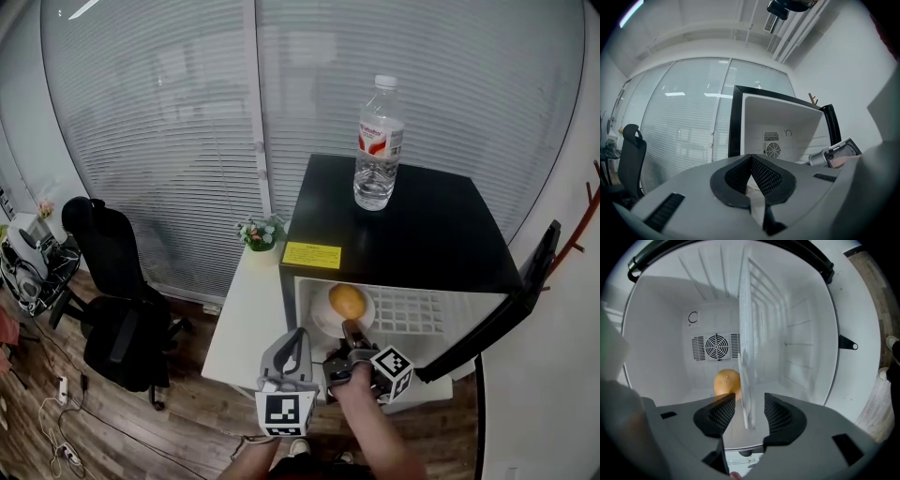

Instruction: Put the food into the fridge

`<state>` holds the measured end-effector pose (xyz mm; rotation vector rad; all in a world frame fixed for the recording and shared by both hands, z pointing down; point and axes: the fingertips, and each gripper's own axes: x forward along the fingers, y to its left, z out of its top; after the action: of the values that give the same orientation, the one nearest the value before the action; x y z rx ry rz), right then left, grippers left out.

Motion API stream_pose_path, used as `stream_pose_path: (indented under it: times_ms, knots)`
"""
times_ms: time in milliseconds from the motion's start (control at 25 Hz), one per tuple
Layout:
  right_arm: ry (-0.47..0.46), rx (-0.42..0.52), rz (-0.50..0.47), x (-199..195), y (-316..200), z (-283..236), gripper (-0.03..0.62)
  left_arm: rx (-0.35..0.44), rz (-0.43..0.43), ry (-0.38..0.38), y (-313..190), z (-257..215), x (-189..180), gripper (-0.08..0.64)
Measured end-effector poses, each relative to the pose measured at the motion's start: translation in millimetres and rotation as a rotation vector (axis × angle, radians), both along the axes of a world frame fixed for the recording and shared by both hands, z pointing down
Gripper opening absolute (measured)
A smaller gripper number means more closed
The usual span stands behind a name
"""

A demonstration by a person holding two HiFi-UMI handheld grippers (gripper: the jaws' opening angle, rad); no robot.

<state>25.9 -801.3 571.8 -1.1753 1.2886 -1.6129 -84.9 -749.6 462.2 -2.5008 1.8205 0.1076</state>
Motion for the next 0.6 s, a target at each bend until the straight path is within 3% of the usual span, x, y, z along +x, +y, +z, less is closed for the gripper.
stream_pose_path:
  times_ms: [320,600]
  knots:
    - [-0.006,0.072,0.005,5.3,9.4,-10.5,0.196,0.005,-0.004,0.005,-2.6,-5.2,2.1,0.026]
    - [0.192,0.203,0.004,29.3,20.4,-34.2,0.195,0.008,0.016,0.007,-2.3,-9.8,16.6,0.026]
